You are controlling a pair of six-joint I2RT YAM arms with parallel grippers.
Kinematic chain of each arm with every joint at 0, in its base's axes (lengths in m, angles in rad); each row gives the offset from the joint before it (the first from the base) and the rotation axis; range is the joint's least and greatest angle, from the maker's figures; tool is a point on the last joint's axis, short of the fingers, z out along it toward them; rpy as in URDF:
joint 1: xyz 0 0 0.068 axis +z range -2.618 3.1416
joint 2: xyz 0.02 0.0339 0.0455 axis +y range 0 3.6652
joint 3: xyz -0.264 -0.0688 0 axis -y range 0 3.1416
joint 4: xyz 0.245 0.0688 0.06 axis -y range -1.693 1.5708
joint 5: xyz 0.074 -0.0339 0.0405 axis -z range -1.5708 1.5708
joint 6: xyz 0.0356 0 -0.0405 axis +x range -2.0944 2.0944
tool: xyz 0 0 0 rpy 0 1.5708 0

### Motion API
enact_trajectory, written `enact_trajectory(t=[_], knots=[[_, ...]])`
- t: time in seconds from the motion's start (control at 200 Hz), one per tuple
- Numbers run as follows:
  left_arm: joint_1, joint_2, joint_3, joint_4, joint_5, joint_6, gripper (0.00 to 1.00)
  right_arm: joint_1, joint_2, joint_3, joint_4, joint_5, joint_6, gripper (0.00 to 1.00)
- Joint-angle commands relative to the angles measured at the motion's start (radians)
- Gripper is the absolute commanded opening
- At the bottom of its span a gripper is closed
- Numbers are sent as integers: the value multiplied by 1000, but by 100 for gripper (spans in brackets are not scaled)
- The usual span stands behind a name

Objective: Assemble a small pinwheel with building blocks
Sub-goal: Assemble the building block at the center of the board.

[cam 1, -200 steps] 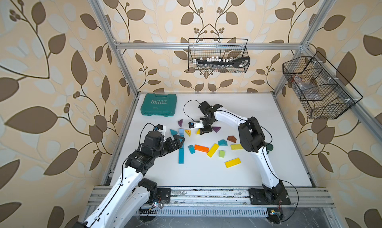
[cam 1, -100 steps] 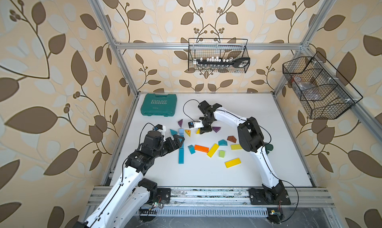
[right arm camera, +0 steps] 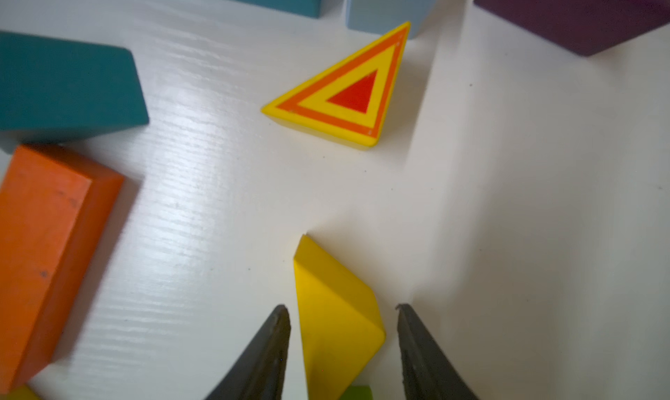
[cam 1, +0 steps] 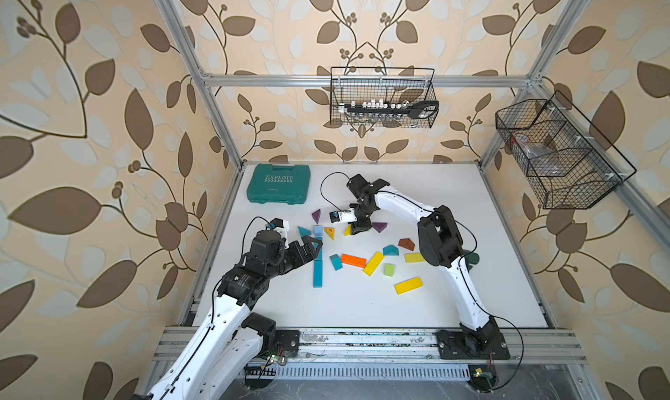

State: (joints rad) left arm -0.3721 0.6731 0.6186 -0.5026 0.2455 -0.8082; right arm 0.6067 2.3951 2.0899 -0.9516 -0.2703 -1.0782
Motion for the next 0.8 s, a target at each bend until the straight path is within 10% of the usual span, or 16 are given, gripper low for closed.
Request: enact_trajectory(t=[0.0,0.1,0.155,0.45,0.57,0.795], knots=[[9,-10,20,-35,-7,32,99,11,-158,51,-33,-79,108,56],[9,-10,54,-125,-55,50,99,4,-303,-38,51,-174,235,71],[9,-16,69,-164,-79,56,99,10,-401,-137,145,-169,318,99],[9,-8,108,-240,-87,73,99,121,-783,-624,448,596,1043,100],[9,18,129,-267,-76,86,99,103,-763,-603,163,429,1360,100],[9,43,179,-364,-143,102,99,222,-931,-1005,290,344,1711,94]])
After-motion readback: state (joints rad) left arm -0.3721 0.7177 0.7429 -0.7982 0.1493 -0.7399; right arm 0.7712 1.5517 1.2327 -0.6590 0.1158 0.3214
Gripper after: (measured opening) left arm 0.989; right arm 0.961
